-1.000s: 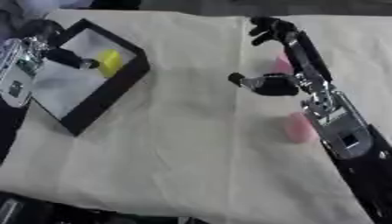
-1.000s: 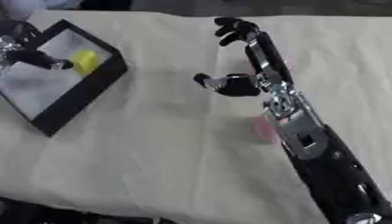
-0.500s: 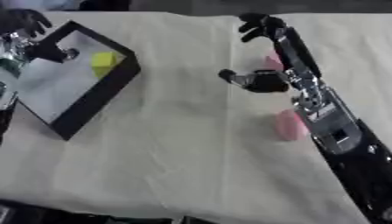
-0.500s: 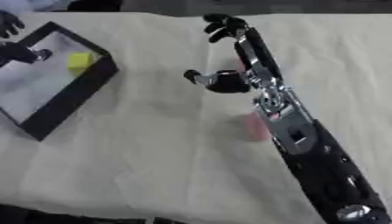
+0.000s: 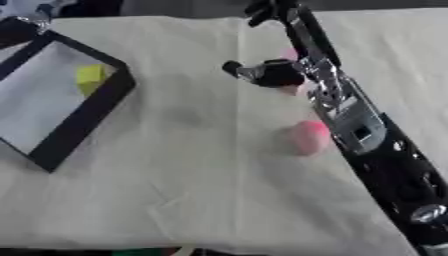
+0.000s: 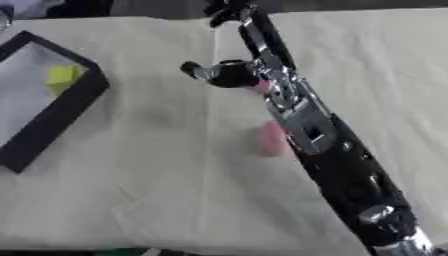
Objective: Pick up the objects with one hand, pass them to the other hand, and then place them into the box on the other side of the table.
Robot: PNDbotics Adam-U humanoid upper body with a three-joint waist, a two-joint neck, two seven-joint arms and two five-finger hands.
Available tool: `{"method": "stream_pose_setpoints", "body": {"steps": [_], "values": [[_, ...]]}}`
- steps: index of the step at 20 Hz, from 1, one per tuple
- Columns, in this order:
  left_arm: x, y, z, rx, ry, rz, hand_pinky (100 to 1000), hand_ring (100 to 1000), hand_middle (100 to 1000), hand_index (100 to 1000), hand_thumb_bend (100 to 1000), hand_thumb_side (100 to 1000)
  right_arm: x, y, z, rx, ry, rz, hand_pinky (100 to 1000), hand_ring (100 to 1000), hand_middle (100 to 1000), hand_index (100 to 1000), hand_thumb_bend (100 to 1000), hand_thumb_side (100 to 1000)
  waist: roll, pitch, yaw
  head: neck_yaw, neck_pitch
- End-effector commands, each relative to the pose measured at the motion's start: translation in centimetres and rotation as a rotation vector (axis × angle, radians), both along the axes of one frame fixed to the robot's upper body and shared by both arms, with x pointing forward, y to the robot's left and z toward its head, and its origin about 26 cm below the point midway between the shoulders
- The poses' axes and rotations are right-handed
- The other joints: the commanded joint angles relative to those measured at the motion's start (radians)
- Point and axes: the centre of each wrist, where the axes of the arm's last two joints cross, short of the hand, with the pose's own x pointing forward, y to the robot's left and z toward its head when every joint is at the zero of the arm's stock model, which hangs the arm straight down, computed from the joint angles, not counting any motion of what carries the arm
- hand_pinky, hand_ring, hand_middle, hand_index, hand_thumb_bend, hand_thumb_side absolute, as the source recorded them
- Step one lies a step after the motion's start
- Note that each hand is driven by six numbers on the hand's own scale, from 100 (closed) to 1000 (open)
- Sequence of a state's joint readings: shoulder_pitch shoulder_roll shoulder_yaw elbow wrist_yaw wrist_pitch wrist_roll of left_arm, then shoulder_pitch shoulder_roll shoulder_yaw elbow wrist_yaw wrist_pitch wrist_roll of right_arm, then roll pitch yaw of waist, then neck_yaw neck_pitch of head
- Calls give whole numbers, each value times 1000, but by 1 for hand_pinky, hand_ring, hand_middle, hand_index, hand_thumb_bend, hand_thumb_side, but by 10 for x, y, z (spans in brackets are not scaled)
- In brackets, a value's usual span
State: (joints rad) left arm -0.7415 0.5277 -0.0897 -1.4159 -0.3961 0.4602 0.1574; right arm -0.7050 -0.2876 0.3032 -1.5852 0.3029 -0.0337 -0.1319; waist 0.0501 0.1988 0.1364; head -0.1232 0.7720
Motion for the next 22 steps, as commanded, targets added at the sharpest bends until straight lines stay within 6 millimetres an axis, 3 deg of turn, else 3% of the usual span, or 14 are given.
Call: {"method": "stream_pose_setpoints", "body": {"steps": [1,10,15,22], "values": [[-8,3,16,-33,-75,-15,739,659,599,702,394,409,-1,-7,22,5,-46,-13,851,672,674,838,658,100,-4,-6,-1,-30,-2],[-17,1,15,-77,-111,-32,741,661,602,703,375,411,8,-21,44,5,26,-16,860,689,696,856,643,106,-4,-5,-4,-96,-2],[-22,2,16,-100,-145,-26,741,661,601,702,371,413,13,-32,56,-57,82,-14,865,708,724,868,623,128,-3,-3,-5,-95,-2],[-24,8,12,-99,-131,-12,744,664,603,705,370,422,22,-56,71,-206,160,-101,868,728,749,875,681,174,-6,-5,-10,-83,-2]]}}
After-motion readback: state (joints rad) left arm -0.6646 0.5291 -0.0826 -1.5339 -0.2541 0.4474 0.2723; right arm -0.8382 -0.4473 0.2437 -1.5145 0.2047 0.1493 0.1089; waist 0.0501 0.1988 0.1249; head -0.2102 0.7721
